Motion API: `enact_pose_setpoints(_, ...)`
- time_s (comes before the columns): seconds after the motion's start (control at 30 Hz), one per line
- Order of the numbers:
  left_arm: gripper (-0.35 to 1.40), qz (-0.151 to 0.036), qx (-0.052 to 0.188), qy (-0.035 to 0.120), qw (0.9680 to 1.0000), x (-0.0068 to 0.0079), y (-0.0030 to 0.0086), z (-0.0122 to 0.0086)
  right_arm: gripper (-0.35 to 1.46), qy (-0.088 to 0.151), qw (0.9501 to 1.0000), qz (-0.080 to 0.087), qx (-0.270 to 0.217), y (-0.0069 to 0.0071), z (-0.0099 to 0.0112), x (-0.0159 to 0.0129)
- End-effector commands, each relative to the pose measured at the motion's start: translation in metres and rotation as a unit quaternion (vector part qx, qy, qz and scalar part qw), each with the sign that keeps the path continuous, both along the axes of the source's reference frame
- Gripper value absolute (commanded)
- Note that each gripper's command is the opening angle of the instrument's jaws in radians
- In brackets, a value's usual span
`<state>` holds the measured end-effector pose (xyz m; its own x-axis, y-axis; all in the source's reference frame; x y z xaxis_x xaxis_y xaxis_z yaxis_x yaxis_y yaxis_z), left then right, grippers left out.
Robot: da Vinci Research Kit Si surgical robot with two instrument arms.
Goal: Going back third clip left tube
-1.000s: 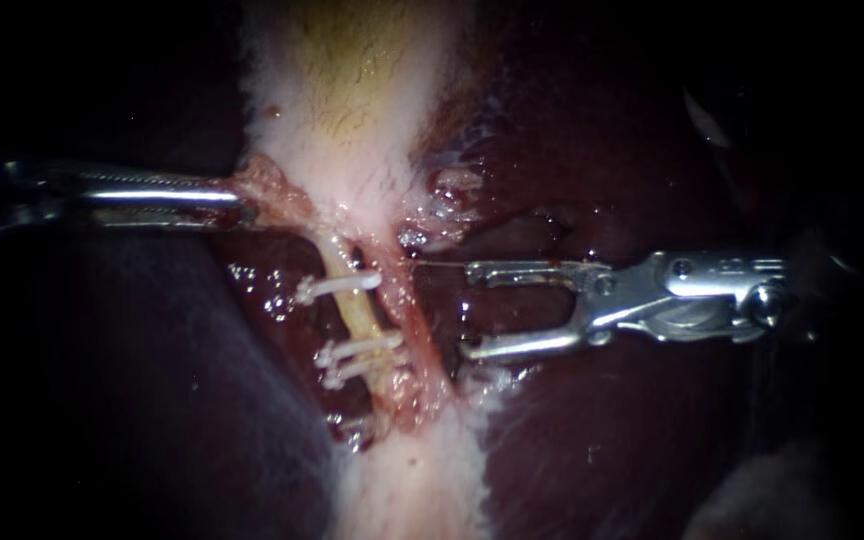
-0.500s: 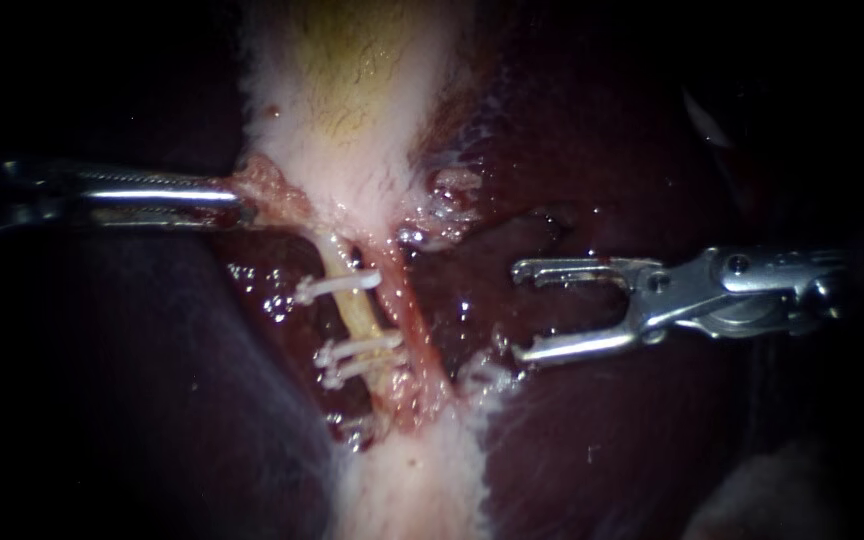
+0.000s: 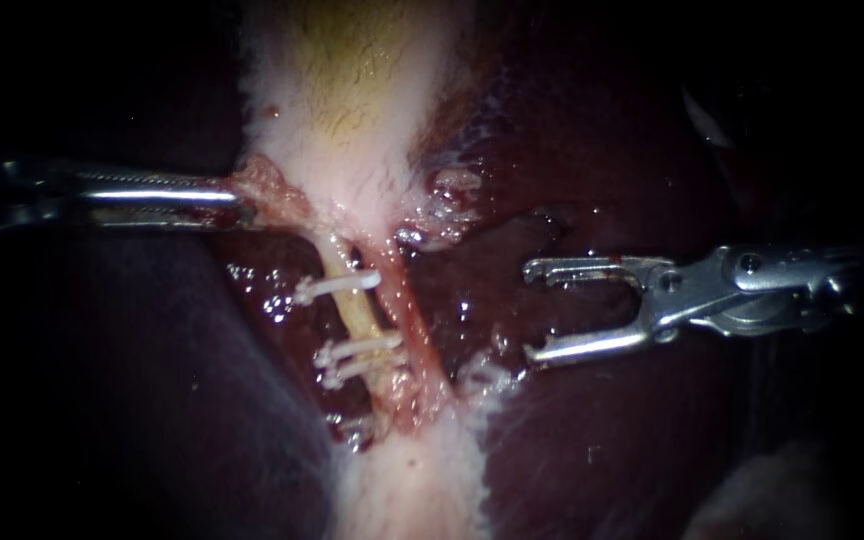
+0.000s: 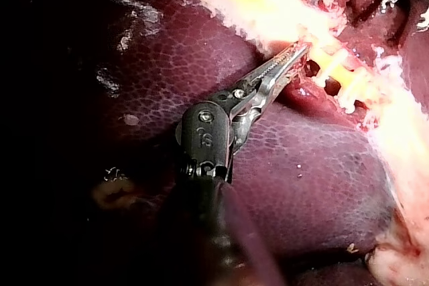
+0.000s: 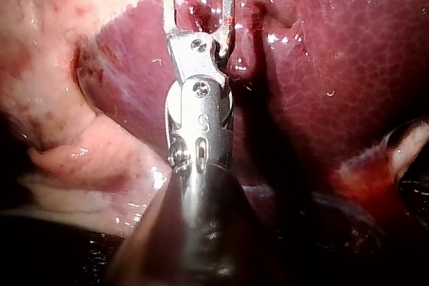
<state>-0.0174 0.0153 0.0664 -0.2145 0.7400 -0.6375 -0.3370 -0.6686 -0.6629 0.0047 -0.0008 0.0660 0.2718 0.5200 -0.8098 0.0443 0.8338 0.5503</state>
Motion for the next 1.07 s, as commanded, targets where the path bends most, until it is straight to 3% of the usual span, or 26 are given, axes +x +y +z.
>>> enact_pose_setpoints(0.03, -0.35, -0.001, 0.000, 0.001, 1.0000, -0.0002, 0.0000, 0.0003, 0.50, 0.000, 1.0000, 0.000, 0.000, 0.0000, 0.0000, 0.0000)
enact_pose_setpoints(0.67, -0.35, -0.006, -0.005, 0.005, 1.0000, -0.0042, 0.0004, 0.0037, 0.50, 0.000, 1.0000, 0.000, 0.001, 0.0000, -0.0002, 0.0000)
enact_pose_setpoints(1.07, -0.35, -0.006, -0.006, 0.005, 1.0000, -0.0046, 0.0004, 0.0041, 0.50, 0.001, 1.0000, -0.001, -0.002, 0.0000, -0.0003, 0.0000)
